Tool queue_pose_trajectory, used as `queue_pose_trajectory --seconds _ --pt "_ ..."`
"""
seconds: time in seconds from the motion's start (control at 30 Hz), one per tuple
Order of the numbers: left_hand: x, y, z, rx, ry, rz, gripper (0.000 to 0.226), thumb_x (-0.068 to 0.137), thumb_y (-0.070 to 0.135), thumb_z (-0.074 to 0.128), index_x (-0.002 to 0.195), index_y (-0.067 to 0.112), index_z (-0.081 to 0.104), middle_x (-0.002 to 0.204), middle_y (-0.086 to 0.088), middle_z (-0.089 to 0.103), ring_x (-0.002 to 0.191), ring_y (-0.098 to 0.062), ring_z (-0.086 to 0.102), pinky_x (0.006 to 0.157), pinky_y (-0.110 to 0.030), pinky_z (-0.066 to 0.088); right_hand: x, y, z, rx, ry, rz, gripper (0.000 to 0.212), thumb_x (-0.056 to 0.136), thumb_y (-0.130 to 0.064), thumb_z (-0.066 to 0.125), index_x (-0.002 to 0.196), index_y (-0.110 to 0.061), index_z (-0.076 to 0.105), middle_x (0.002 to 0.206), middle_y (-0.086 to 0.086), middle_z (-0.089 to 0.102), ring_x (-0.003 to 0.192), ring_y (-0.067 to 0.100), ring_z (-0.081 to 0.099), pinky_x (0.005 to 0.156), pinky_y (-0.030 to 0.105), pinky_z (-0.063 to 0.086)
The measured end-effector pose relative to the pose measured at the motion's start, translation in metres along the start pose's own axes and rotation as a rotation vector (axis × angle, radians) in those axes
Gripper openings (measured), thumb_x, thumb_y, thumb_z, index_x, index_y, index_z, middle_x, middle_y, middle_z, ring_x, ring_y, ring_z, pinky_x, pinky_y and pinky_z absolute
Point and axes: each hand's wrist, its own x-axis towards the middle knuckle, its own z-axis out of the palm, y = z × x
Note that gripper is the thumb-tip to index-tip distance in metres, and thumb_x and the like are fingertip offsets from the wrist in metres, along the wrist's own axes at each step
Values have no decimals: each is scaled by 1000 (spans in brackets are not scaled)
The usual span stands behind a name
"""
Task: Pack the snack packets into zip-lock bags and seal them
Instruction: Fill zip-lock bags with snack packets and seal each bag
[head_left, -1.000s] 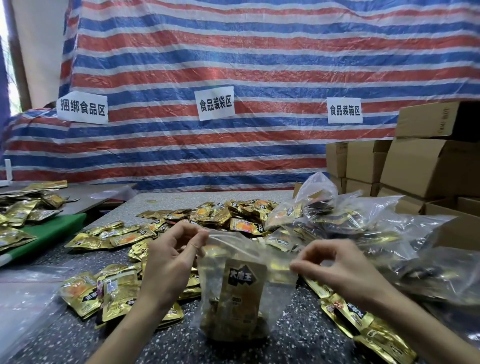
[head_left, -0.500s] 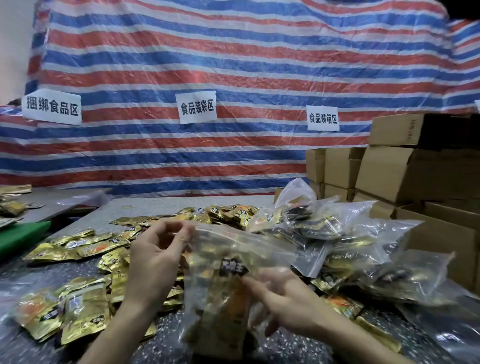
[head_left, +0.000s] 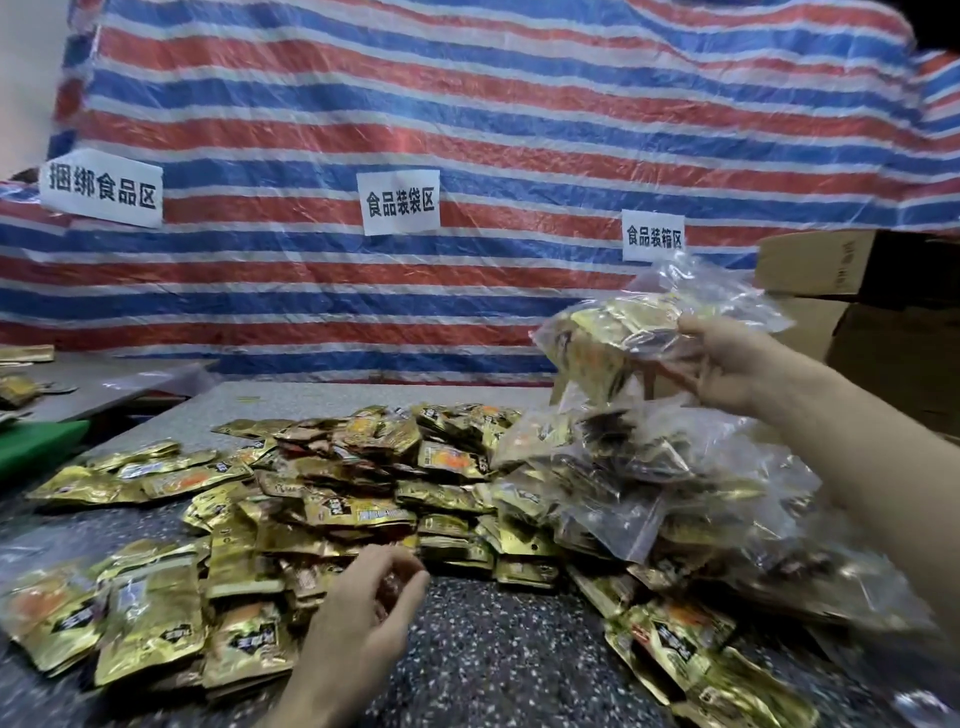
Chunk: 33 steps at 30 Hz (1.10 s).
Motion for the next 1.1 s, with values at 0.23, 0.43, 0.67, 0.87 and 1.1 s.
queue_pose_trajectory --seconds 0.23,0.43,0.67,0.87,1.1 --pt "-1 -15 -4 120 -69 52 8 92 36 65 85 34 61 96 24 61 86 -4 60 72 -25 52 61 69 -17 -763 391 -9 34 97 -27 64 75 -1 61 58 14 61 35 18 49 34 23 38" --pt "0 -7 -5 93 -34 92 12 92 34 65 80 32 63 90 18 62 81 -8 59 65 -17 46 55 52 -19 -354 201 264 38 99 -35 60 76 -5 60 46 4 59 29 6 46 26 14 32" --pt "0 -4 -4 69 -35 47 11 94 32 62 83 31 63 89 24 62 74 -5 59 62 -23 50 -18 79 45 -452 -180 243 41 96 -40 62 81 -2 67 54 5 63 36 11 51 31 17 37" --pt "-4 -5 -13 -9 -1 -23 12 96 29 62 84 30 65 73 13 63 58 -8 56 55 -35 54 -69 163 121 -421 -338 -24 40 99 -39 59 80 -5 69 57 3 66 41 12 53 38 20 37" --pt "-2 -7 -31 85 91 -8 22 90 12 66 88 34 62 85 14 64 76 -5 61 64 -26 54 -91 231 125 -373 -277 -326 29 95 -33 63 76 -12 70 60 9 68 46 13 61 45 25 46"
